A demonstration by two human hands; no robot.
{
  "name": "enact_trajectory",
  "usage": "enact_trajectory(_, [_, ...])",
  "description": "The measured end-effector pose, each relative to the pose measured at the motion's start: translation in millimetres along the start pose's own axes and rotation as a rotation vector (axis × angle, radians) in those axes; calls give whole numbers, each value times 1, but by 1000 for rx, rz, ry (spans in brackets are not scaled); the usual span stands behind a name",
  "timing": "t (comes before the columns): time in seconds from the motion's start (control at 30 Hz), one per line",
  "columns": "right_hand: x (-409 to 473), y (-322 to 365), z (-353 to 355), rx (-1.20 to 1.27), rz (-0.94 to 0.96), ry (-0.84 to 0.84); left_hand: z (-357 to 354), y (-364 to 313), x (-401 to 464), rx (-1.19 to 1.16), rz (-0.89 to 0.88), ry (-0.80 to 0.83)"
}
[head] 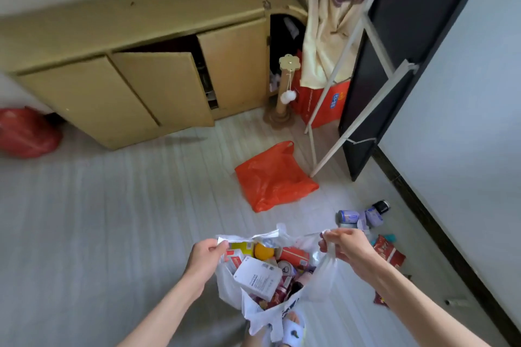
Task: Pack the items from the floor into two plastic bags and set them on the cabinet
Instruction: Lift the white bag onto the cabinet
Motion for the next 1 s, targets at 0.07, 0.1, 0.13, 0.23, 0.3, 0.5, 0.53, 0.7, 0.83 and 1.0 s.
enact_trajectory(0.07, [-28, 9, -10, 6, 35, 41, 23, -5, -21, 45, -70, -15])
enact_trajectory(0.1, [-40, 14, -17, -16, 54, 65, 36, -7, -31, 67, -99, -19])
enact_trajectory(0.13, [-51, 20, -24, -32, 76, 93, 48, -9, -40, 79, -117, -29])
enact_trajectory(0.23, [-82, 45, -52, -62, 152, 175, 89, -7, -65, 27, -133, -91])
enact_trajectory(0.3, [-100, 60, -73, -83, 184, 216, 117, 1, -81, -54, -136, -151])
enact_trajectory(0.5, [-130, 95, -136, -190, 248, 303, 189, 27, -105, -185, -164, -258])
enact_trajectory(0.53, [-131, 100, -146, -214, 254, 309, 201, 32, -103, -208, -165, -267])
enact_trajectory(0.7, [-124, 131, -230, -249, 293, 242, 271, 52, -71, -289, -176, -305])
enact_trajectory(0.83, [-113, 160, -311, -207, 346, 118, 338, 58, -33, -278, -220, -293])
enact_trajectory(1.0, [-106, 189, -370, -153, 360, 25, 415, 39, 1, -261, -270, -250])
Point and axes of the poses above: each hand's wrist, its own x-axis towards the middle knuckle, its own z-axis out of the back of the hand, y = z × x, the point moved 1 cm from there along x, towards the middle knuckle, and after that the axes turned 3 degrees about -z, right-handed, at the moved point
